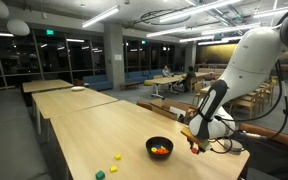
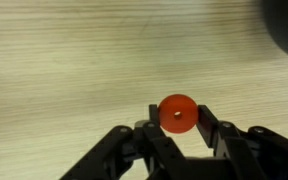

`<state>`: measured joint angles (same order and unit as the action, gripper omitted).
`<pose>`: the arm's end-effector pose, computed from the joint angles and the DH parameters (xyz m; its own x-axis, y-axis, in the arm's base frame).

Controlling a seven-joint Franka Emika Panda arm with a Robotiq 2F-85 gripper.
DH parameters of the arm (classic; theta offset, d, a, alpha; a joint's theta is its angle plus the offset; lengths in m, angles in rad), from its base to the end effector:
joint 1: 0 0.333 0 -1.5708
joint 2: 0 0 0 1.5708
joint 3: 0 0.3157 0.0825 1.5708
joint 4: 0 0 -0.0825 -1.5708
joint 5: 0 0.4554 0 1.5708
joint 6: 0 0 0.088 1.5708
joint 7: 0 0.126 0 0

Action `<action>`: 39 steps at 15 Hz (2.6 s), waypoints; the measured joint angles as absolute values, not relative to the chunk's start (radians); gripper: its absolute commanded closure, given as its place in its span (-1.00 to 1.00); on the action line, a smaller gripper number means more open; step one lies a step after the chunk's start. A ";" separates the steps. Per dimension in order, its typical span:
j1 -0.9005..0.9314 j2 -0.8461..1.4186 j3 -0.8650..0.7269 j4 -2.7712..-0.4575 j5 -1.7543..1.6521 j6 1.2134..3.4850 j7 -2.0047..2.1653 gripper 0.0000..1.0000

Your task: Put some of the discs on the table into the bowl

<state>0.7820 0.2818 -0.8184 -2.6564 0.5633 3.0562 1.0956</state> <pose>0.4503 -0.0939 0.1180 -0.0906 -0.9859 0.1404 -0.9728 0.0574 -0.2244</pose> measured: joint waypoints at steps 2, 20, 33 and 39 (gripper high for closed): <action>0.819 0.282 -0.873 -2.590 0.492 3.016 1.094 0.53; 0.151 0.291 -0.197 -2.094 0.316 2.633 0.779 0.53; 0.055 0.318 -0.082 -2.048 0.317 2.501 0.706 -0.25; 0.043 0.318 -0.077 -2.035 0.319 2.382 0.696 -1.00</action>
<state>0.0428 0.3179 -0.0772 -2.0350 0.3194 2.3818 0.6956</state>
